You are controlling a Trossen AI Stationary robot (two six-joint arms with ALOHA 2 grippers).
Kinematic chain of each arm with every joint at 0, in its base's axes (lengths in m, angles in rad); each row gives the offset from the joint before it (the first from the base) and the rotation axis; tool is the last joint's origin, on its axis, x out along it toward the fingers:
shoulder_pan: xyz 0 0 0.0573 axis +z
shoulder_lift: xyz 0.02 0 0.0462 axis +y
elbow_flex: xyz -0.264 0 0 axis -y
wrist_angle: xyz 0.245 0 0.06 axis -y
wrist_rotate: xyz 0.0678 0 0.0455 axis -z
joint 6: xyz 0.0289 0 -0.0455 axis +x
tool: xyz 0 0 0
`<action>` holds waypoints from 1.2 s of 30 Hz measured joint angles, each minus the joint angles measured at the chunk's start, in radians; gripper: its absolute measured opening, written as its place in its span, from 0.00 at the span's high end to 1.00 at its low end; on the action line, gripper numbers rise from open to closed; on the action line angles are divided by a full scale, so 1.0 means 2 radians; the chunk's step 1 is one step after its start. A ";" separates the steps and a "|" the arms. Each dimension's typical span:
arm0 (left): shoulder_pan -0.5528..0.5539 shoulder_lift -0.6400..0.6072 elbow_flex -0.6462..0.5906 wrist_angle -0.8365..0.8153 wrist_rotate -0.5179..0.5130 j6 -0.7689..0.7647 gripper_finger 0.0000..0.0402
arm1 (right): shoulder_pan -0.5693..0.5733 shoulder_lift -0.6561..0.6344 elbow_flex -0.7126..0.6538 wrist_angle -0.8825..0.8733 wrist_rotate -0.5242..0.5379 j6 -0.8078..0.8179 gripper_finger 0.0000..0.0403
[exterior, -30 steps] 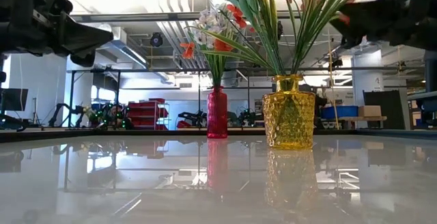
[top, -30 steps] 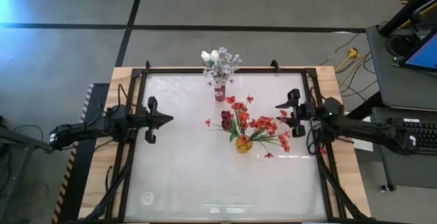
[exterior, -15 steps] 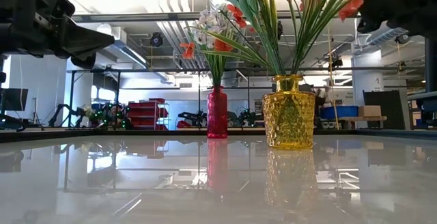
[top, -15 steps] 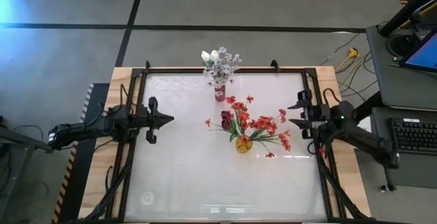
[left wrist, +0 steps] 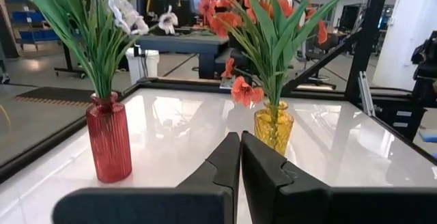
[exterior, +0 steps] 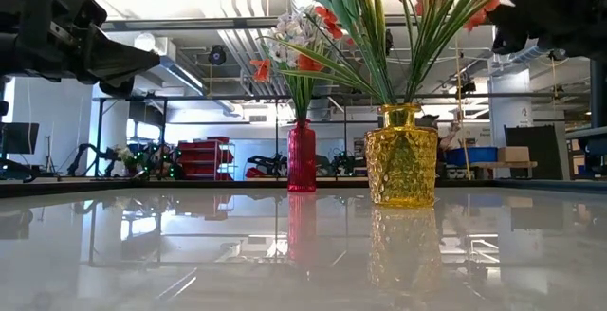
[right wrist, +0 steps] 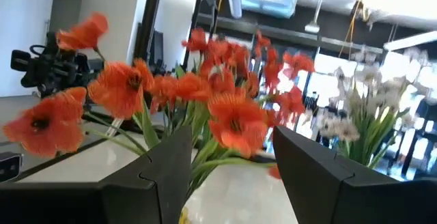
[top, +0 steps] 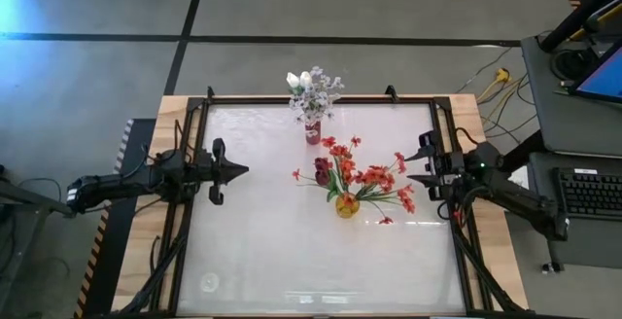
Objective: Sort flowers into vase by color
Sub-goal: Return to Home Position
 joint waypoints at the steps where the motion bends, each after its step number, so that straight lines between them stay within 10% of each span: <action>1: 0.000 0.001 0.000 0.001 0.000 0.000 1.00 | 0.000 0.002 0.000 -0.005 0.000 0.000 0.51; 36: 0.000 0.038 0.000 0.002 0.001 0.000 1.00 | 0.058 0.080 0.000 -0.055 -0.002 -0.134 0.51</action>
